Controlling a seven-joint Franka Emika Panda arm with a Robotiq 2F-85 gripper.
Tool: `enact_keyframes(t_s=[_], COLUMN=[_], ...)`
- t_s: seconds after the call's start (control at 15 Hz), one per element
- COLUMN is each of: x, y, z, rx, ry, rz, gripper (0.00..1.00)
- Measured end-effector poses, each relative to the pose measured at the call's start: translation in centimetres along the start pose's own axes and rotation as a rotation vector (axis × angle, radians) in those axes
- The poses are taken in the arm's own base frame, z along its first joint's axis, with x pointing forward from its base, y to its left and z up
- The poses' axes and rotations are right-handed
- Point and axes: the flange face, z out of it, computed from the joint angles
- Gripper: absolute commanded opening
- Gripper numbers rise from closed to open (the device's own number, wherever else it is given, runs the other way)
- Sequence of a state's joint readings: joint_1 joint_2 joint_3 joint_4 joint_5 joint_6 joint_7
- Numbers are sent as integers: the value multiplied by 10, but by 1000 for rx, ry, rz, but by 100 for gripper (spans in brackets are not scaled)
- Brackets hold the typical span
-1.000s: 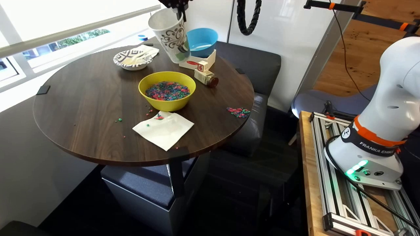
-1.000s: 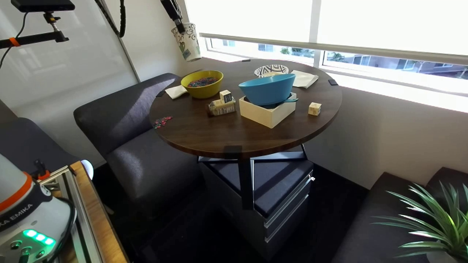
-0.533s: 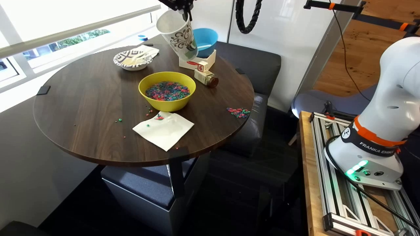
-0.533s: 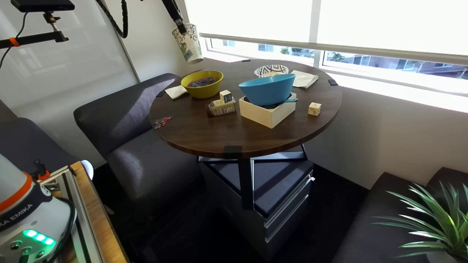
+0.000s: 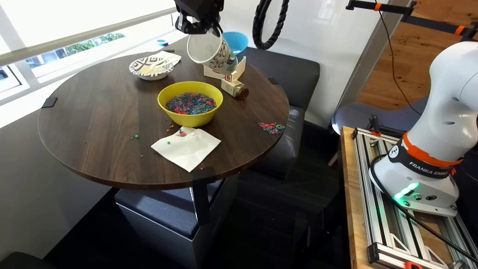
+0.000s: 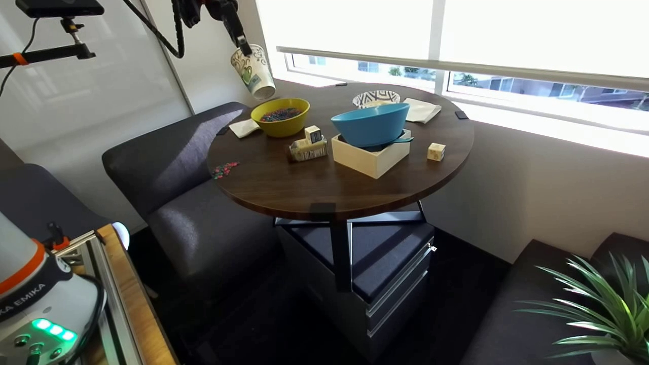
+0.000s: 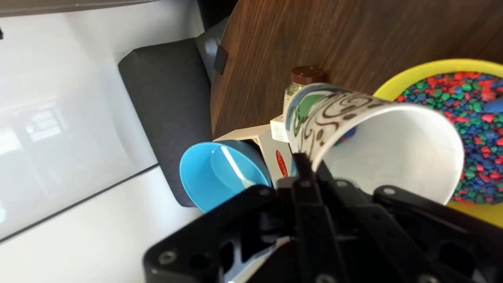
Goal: Pick up the styrofoam cup and pour its content in the yellow bowl before putting it down on the table
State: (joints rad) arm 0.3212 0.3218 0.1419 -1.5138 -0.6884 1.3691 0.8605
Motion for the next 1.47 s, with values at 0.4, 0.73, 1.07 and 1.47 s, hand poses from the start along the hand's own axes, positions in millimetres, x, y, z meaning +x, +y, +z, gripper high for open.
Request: enact_keyframes(t_s=[0.4,0.73,1.07,1.47], x=[11,14,16,26], y=[-29,-25,-23,-36], z=[4,2,17,38], rx=[-29,-29,-163,-371], ry=[14,19,0,13], rz=[-116,-117,-104,-98], gripper=[3,1,1,1])
